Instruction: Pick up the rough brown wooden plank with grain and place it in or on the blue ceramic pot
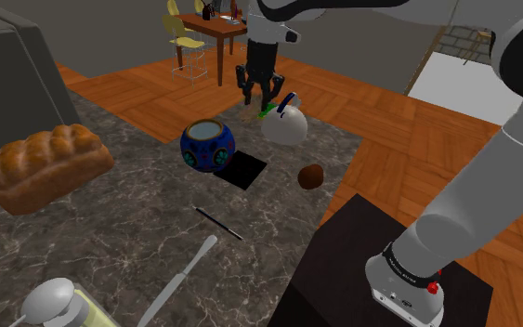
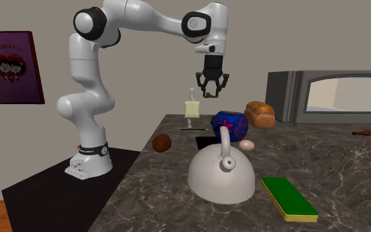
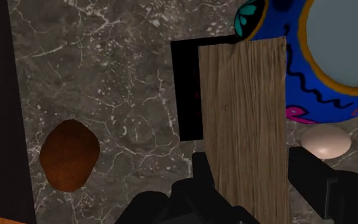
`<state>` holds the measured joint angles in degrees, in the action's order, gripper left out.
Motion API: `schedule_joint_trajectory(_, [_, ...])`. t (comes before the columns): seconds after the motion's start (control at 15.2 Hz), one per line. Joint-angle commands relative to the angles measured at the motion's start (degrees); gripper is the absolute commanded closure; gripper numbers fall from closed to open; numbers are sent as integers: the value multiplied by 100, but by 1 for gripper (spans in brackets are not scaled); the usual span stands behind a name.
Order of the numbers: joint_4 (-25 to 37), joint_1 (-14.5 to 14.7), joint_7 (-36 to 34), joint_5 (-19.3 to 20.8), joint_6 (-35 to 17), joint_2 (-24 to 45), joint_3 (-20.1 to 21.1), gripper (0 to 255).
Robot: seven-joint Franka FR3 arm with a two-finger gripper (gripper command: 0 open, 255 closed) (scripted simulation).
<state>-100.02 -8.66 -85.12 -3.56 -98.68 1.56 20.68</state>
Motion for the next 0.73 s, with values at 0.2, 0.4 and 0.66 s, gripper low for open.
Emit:
schedule_joint_trajectory(0.2, [1313, 397, -682, 403, 271, 1079, 243, 255])
schedule_joint_trajectory(0.4, [2296, 737, -1046, 692, 558, 1811, 322, 255])
schedule_joint_trajectory(0.66, [3227, 1101, -1303, 944, 822, 2500, 324, 255])
